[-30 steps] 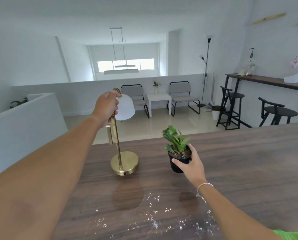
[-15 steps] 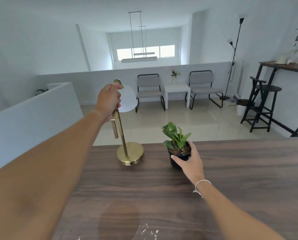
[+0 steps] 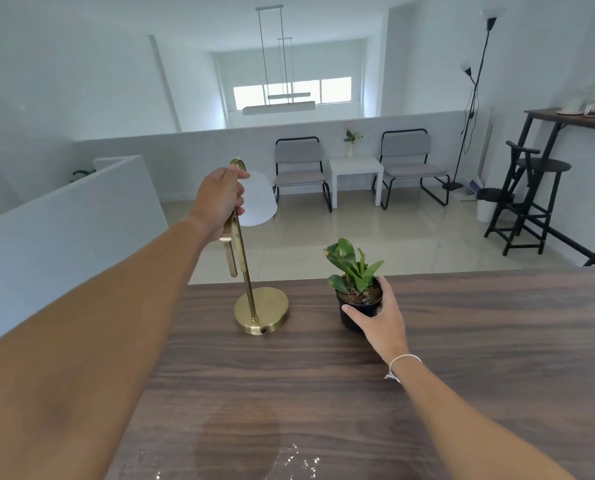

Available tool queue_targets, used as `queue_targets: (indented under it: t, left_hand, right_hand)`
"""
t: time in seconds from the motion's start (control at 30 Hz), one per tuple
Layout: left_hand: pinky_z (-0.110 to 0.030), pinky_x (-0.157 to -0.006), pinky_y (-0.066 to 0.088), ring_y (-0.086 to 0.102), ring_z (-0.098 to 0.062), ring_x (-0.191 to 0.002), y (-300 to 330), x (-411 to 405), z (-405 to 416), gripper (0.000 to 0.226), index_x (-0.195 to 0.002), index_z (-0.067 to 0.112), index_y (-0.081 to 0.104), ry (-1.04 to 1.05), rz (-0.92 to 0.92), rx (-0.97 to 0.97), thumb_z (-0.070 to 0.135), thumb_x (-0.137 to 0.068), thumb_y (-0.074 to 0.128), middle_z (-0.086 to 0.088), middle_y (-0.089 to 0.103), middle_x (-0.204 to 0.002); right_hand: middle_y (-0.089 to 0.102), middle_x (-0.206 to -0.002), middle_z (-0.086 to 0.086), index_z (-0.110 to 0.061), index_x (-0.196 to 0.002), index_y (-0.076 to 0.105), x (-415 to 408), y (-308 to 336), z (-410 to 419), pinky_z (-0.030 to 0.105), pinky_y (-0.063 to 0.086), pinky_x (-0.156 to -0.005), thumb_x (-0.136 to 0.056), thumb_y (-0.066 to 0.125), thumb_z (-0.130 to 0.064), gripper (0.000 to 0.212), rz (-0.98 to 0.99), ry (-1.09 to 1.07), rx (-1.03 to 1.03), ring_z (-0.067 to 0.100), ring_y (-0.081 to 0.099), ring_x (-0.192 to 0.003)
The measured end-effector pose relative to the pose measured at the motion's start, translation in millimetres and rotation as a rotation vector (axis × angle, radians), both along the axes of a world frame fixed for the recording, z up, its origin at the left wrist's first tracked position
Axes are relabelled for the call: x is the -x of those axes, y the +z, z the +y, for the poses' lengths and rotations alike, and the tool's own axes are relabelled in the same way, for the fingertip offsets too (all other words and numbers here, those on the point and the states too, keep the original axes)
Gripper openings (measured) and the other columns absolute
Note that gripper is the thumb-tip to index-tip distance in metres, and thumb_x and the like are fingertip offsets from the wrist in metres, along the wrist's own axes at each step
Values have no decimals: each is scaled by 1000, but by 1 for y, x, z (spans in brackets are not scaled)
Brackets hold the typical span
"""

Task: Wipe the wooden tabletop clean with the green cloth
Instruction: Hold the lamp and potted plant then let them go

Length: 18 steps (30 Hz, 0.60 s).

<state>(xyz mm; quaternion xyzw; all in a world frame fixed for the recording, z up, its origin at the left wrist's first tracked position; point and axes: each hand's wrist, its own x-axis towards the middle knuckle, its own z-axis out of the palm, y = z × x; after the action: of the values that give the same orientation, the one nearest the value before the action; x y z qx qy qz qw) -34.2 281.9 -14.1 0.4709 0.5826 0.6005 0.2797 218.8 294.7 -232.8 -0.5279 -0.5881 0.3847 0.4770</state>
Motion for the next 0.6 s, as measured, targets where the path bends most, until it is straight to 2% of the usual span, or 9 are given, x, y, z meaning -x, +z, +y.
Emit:
queue_targets:
  t: [0.13, 0.2, 0.3, 0.37, 0.47, 0.6]
  left_hand:
    - [-28, -58, 44, 43, -12, -53, 3, 1, -1, 25, -92, 19, 59, 10, 8, 39, 31, -95, 36, 0, 42, -62]
    - [-29, -62, 47, 49, -14, -59, 4, 1, -2, 29, -103, 14, 60, 24, 26, 53, 33, -94, 39, -1, 49, -68]
    - [-35, -78, 48, 58, -18, -82, 4, 1, -10, 34, -112, 17, 53, 16, 147, 111, 41, -94, 38, -3, 61, -92]
    - [-37, -84, 46, 56, -21, -95, 3, 2, -20, 40, -121, 15, 49, 11, 214, 149, 42, -95, 35, -5, 58, -106]
    - [-35, -77, 44, 54, -24, -89, 3, 2, -38, 42, -117, 8, 54, -12, 225, 153, 37, -94, 34, -9, 56, -105]
    - [-38, -97, 38, 48, -23, -107, 1, 5, -69, 33, -110, 14, 55, 25, 265, 140, 34, -94, 34, -5, 54, -111]
  right_hand:
    - [45, -140, -8, -33, -139, 30, 0, 1, -1, 36, 37, -109, -65, 81, -34, 90, 7, 22, 7, 14, 45, -128]
    - [45, -140, -6, -32, -139, 30, -2, 3, -2, 39, 37, -110, -66, 80, -34, 89, 3, 35, 9, 15, 44, -128]
    - [46, -140, -6, -32, -138, 32, -7, 7, -7, 40, 36, -110, -65, 80, -35, 88, -8, 32, 1, 14, 44, -129]
    - [38, -147, -6, -32, -144, 24, -13, 10, -15, 38, 32, -112, -66, 80, -37, 96, -16, 9, 20, 13, 37, -135]
    - [30, -152, -6, -35, -146, 16, -24, 17, -30, 40, 32, -111, -68, 78, -42, 100, -43, -33, 41, 17, 31, -139]
    - [29, -152, -5, -35, -146, 16, -41, 27, -61, 41, 33, -111, -69, 76, -45, 98, -83, -71, 14, 18, 31, -138]
